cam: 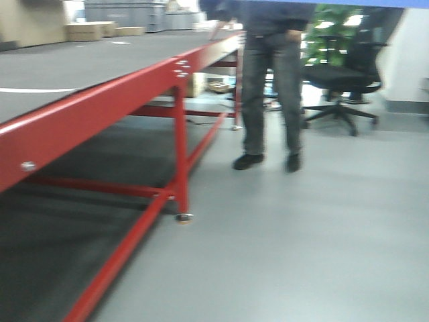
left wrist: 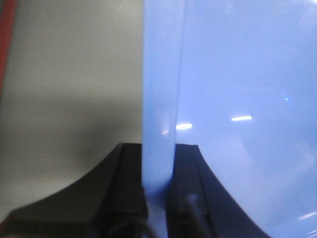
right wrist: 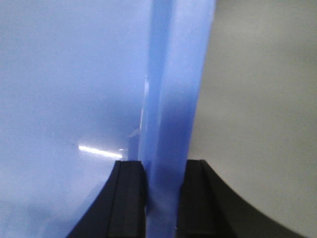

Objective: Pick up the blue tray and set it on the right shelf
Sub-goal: 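Hold the tray with both grippers while the base drives away from the table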

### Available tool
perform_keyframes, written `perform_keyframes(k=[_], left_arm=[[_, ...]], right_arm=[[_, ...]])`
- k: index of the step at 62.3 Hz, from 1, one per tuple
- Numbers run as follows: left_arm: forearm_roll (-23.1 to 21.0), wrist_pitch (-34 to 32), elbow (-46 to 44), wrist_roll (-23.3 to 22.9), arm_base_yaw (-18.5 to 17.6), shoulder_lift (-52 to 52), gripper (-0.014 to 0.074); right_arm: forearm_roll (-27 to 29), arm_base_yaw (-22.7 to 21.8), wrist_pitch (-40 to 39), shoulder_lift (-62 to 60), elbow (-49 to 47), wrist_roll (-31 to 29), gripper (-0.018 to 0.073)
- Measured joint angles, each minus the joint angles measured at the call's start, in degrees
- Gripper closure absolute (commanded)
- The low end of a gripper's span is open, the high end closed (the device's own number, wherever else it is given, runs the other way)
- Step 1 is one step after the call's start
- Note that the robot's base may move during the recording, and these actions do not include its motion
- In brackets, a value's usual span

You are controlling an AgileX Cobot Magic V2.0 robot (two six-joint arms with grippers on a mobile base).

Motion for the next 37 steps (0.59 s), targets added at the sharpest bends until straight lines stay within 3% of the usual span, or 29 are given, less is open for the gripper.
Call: perform_keyframes(k=[37], left_arm=[[0.00, 0.00, 0.00, 0.00, 0.00, 0.00, 0.0645]], right_arm=[[0.00, 0.00, 0.00, 0.00, 0.00, 0.00, 0.0493]])
